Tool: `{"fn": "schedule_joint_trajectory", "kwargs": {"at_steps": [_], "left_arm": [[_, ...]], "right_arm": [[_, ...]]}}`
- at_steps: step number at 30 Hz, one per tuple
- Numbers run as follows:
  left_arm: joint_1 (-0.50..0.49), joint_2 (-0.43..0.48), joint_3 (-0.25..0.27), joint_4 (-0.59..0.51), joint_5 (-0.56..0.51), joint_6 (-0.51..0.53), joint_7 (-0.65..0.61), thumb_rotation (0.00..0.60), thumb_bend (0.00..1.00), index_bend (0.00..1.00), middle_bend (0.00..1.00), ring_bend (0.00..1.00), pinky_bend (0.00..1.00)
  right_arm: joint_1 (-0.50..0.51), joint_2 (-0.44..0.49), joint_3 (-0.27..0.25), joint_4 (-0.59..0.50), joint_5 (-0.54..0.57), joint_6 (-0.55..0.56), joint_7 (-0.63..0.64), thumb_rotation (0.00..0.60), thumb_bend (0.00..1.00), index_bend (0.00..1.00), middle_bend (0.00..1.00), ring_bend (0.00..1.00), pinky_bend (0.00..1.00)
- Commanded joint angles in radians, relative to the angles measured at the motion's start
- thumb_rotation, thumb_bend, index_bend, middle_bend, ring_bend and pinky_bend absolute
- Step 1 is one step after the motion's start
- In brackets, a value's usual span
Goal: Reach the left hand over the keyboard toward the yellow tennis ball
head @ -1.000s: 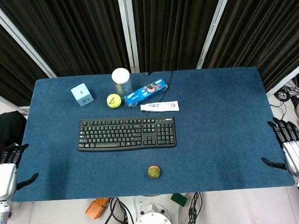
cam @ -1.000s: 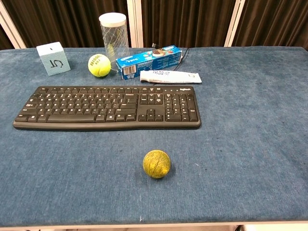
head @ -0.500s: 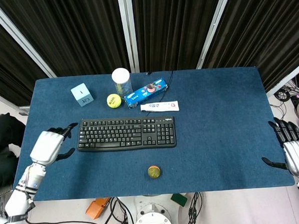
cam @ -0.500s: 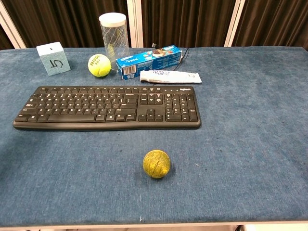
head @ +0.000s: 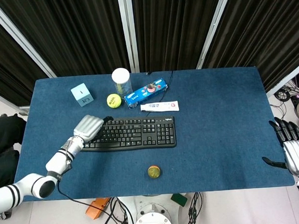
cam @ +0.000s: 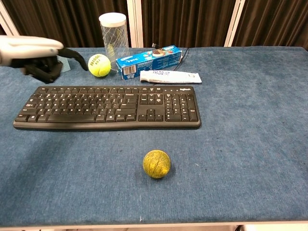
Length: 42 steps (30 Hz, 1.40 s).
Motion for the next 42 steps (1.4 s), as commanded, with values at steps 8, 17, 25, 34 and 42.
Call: {"fn": "schedule_joint_trajectory", "kwargs": {"at_steps": [8,17,25,34,42], "left_arm": [[-0.154,-0.086,0.058,0.082,-0.291,-0.044,0.168,0.600,0.87,0.18,0.94,0.90,0.95],[-0.206,-0.109,0.113,0.097,-0.400,-0.021,0.204,0.600,0.87,0.18,0.94,0.91,0.95],[-0.236,-0.121,0.150,0.109,-0.446,-0.019,0.210,0.600,0.87,0.18,0.94,0.91,0.95],[-0.247,-0.113,0.164,0.099,-0.441,0.006,0.188,0.600,0.87,0.18,0.94,0.91,0.95],[-0.152,-0.015,0.115,-0.023,-0.279,0.216,0.077,0.600,0.77,0.18,0.90,0.88,0.95]], "right_arm": [[0.000,-0.005,0.003,0.016,0.021,-0.012,0.010,0.600,0.06,0.00,0.00,0.00,0.00],[0.004,-0.010,0.006,0.029,0.030,-0.022,0.016,0.600,0.06,0.00,0.00,0.00,0.00],[0.006,-0.013,0.006,0.031,0.035,-0.028,0.015,0.600,0.06,0.00,0.00,0.00,0.00],[0.003,-0.010,0.007,0.026,0.035,-0.022,0.011,0.600,0.06,0.00,0.00,0.00,0.00],[-0.003,-0.005,0.006,0.027,0.034,-0.014,0.018,0.600,0.06,0.00,0.00,0.00,0.00]]}}
